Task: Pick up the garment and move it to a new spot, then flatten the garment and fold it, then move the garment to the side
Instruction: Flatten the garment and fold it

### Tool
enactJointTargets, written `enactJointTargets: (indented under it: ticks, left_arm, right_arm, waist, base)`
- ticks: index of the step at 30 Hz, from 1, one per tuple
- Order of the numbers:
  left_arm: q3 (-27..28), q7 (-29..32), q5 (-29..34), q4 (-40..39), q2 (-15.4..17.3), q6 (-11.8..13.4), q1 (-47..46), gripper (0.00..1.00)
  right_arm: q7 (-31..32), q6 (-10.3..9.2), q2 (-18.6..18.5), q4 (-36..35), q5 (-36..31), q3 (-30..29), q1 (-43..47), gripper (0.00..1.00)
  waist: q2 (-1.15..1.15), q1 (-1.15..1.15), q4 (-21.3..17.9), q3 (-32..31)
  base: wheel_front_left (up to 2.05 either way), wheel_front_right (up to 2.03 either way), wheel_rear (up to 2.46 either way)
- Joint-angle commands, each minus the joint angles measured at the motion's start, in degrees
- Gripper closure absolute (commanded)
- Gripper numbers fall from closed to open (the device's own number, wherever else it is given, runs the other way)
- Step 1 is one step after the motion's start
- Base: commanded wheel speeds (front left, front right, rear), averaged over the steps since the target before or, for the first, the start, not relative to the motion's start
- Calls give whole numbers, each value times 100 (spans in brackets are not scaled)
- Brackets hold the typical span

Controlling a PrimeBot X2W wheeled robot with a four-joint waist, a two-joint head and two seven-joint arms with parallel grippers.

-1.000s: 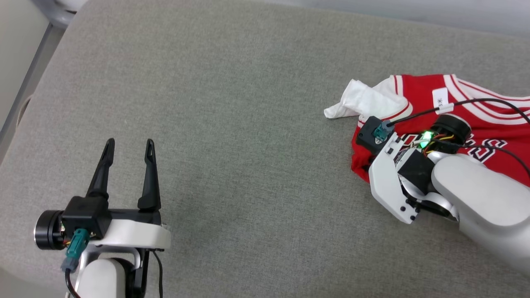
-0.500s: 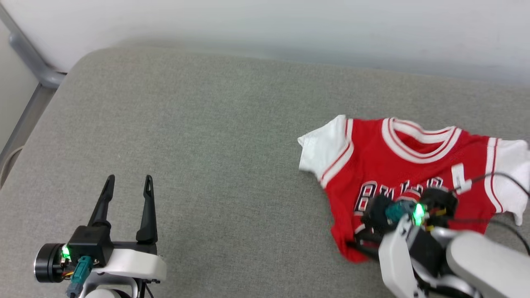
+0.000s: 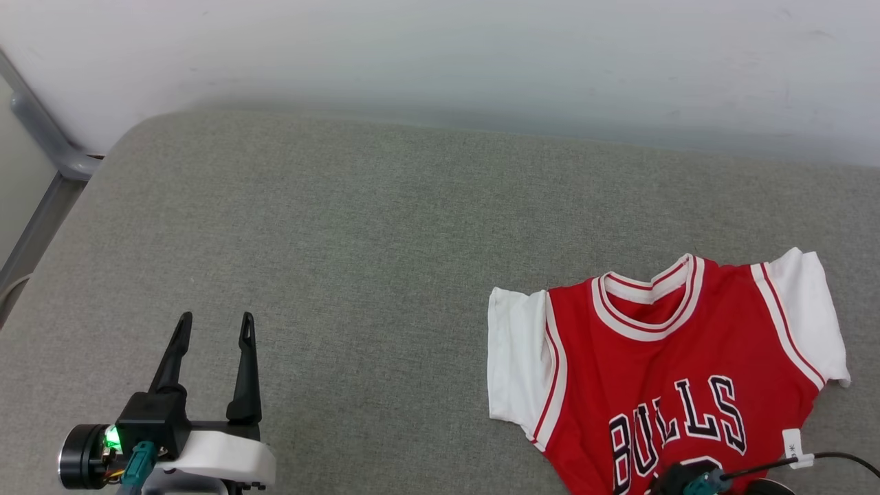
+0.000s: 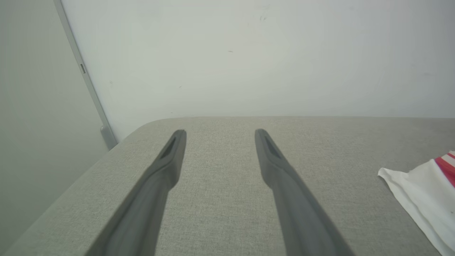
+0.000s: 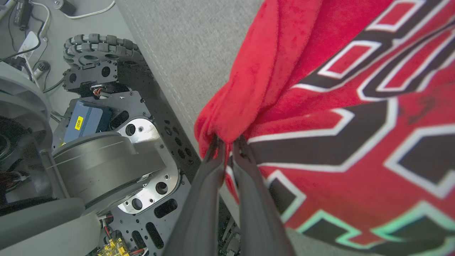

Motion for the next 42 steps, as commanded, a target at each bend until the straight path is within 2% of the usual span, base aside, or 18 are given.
enactJointTargets:
  ticks: [1, 2, 10, 13, 16, 21, 22, 26, 29, 33, 37, 42]
  left_arm:
    - [4, -13, -10, 7, 0, 29, 98, 0]
    - [13, -13, -19, 16, 7, 28, 109, 0]
    - [43, -13, -26, 19, 118, 11, 140, 0]
    - [37, -13, -31, -6, 182, -16, 54, 0]
    - [-26, -13, -34, -14, 278, -85, -87, 0]
    - [-289, 65, -118, 9, 512, -265, -455, 0]
    - [-748, 454, -463, 26, 874, -383, -1071, 0]
    - [-1612, 1113, -1134, 78, 1338, -398, -1712, 0]
    - [-2402, 1764, -1826, 121, 1790, -397, -2260, 0]
    - [-3381, 2634, -2725, 198, 2217, -399, -3037, 0]
    - [-4303, 3465, -3527, 382, 2471, -399, -3785, 0]
    - [-5512, 4353, -4076, 719, 2652, -399, -4648, 0]
  right_arm:
    - [-114, -3, 157, 2, -148, -223, 178, 60]
    - [-202, -3, 268, 8, -180, -390, 288, 0]
    - [-1019, -3, 1060, -498, -903, -2115, 860, 0]
    - [-1432, -4, 1521, -706, -1300, -2993, 1101, 0]
    - [-1946, -4, 2108, -800, -1870, -3867, 1347, 0]
    - [-2790, -4, 2991, -779, -2970, -4887, 1683, 0]
    - [-3502, -4, 3681, -600, -3720, -5627, 1898, 0]
    - [-3801, -4, 3945, -411, -4045, -5859, 1829, 0]
    - [-3899, -4, 4031, -275, -4122, -5878, 1695, 0]
    - [-3972, -4, 4079, -128, -4208, -5866, 1516, 0]
    - [-4026, -4, 4112, -16, -4291, -5817, 1305, 0]
    - [-4052, -4, 4145, 53, -4394, -5780, 1086, 0]
  waist:
    - [0, 0, -7, -9]
    - [0, 0, -25, -23]
    - [0, 0, -217, -196]
    - [0, 0, -313, -249]
    - [0, 0, -383, -269]
    - [0, 0, -480, -267]
    - [0, 0, -582, -199]
    - [0, 0, -676, -67]
    - [0, 0, -745, 69]
    - [0, 0, -834, 275]
    - [0, 0, -940, 483]
    - [0, 0, -1100, 754]
  base:
    - [0, 0, 0]
    - [0, 0, 0]
    - [0, 0, 0]
    - [0, 0, 0]
    - [0, 0, 0]
    - [0, 0, 0]
    - [0, 0, 0]
    - [0, 0, 0]
    - [0, 0, 0]
    - [0, 0, 0]
    - [0, 0, 0]
    - [0, 0, 0]
